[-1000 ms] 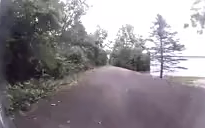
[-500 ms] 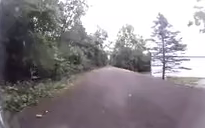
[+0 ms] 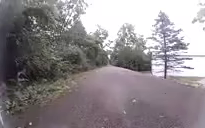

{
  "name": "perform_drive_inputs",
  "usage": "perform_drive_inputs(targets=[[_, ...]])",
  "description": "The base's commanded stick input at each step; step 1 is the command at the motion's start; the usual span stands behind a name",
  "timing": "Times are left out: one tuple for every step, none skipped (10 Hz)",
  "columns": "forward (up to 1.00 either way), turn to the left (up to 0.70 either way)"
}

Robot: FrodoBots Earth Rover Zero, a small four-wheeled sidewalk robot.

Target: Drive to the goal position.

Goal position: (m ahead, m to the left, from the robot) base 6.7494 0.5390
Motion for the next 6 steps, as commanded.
perform_drive_inputs(targets=[[0.7,0.0],[0.7,0.0],[0.7,0.0],[0.7,0.0],[0.7,0.0],[0.7,0.0]])
